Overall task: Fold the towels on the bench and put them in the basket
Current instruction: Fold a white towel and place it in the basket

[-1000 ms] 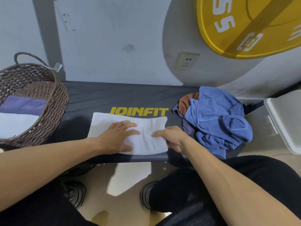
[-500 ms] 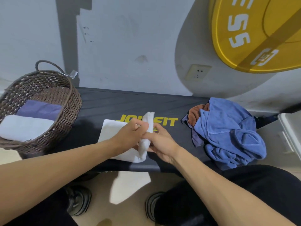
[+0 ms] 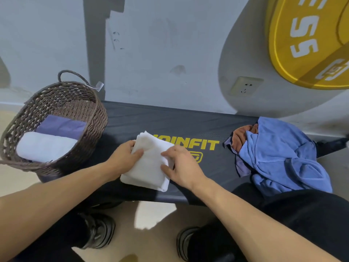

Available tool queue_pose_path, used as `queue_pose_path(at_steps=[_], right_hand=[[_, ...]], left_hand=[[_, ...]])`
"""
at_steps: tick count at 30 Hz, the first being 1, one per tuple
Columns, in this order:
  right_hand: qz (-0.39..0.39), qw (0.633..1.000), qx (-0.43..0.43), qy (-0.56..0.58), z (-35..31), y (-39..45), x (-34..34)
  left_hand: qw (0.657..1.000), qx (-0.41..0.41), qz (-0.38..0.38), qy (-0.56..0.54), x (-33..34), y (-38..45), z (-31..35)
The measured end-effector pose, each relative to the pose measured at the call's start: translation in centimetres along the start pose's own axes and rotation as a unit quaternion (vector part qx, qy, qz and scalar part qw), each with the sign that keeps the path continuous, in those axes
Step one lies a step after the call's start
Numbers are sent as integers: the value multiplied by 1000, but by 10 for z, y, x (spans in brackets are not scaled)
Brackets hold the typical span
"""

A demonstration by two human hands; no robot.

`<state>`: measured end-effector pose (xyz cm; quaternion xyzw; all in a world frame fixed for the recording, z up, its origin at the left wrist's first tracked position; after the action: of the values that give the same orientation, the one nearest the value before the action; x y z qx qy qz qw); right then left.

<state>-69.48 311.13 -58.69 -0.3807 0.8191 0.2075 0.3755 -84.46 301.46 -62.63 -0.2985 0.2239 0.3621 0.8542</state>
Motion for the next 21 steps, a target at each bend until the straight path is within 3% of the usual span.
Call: queue_pose_path(at_steps=[3, 7, 14, 18, 21], right_hand=[[-43, 997, -47, -30, -1, -4, 26], [-44, 992, -84, -80, -3, -3, 38], [-55, 985, -112, -115, -1, -2, 48], [-61, 986, -102, -112, -2, -1, 51], [-54, 991, -77, -97, 2, 0, 50]], left_hand=[[999, -15, -5, 46, -1, 10, -19], [992, 0, -5, 126, -5, 21, -30], [948, 53, -4, 313, -16, 19, -27], [952, -10, -44, 304, -16, 14, -36], [954, 15, 1, 299, -16, 9, -36]])
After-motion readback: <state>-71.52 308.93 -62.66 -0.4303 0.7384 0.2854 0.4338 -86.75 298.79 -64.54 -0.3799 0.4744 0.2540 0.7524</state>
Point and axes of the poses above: each hand's wrist, its own y-axis towards the middle knuckle, its own x-axis out of the palm, z = x × y, the point moved 10 cm from there along y, towards the middle knuckle, and after that the axes turned 14 degrees about z, right-handed, at the moved point
